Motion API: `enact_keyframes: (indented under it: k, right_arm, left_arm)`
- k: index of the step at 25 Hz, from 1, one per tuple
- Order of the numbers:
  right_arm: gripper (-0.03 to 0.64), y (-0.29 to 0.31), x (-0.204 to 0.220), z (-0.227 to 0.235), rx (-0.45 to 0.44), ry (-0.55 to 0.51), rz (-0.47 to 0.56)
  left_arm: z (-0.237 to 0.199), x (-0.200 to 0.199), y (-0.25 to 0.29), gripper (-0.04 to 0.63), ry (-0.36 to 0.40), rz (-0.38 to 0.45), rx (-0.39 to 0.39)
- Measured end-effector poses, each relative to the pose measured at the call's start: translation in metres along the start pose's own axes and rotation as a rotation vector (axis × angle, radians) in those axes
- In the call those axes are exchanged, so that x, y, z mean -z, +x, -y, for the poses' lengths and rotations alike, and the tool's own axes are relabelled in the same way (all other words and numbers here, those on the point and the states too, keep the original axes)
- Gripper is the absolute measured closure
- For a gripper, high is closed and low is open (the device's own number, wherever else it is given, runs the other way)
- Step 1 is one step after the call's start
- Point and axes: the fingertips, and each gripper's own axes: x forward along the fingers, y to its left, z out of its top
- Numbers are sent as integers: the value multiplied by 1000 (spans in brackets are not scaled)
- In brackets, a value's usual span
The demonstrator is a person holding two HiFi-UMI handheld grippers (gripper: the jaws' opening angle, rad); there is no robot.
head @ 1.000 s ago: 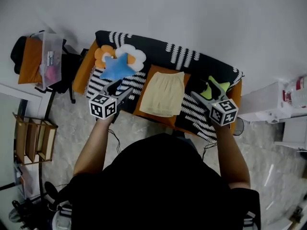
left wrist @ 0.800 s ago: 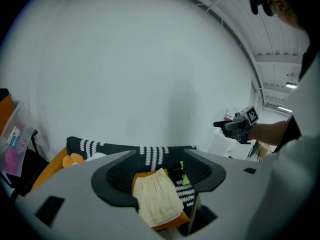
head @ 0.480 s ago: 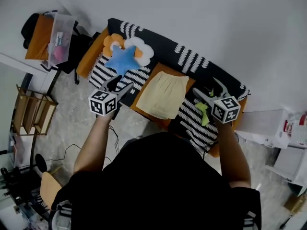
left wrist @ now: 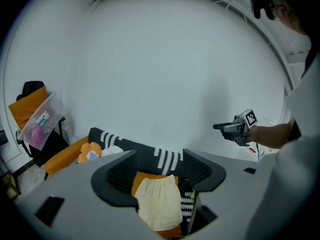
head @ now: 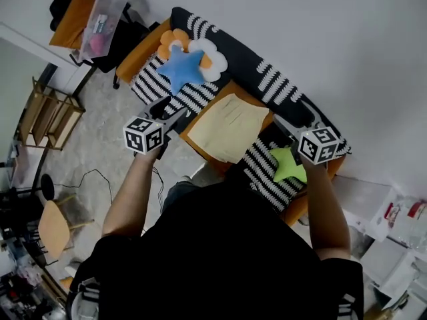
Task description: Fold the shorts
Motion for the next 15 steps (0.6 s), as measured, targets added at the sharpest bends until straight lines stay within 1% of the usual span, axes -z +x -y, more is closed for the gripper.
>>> enact_keyframes:
  k: [7, 15]
  right_arm:
    - [167, 31, -5, 0, -70, -46, -43]
    - [170, 74, 1, 5, -99, -140, -137]
  left_arm:
    - [-6, 10, -18, 299, -31, 1, -54]
    - [-36, 28, -33, 299, -84, 13, -102]
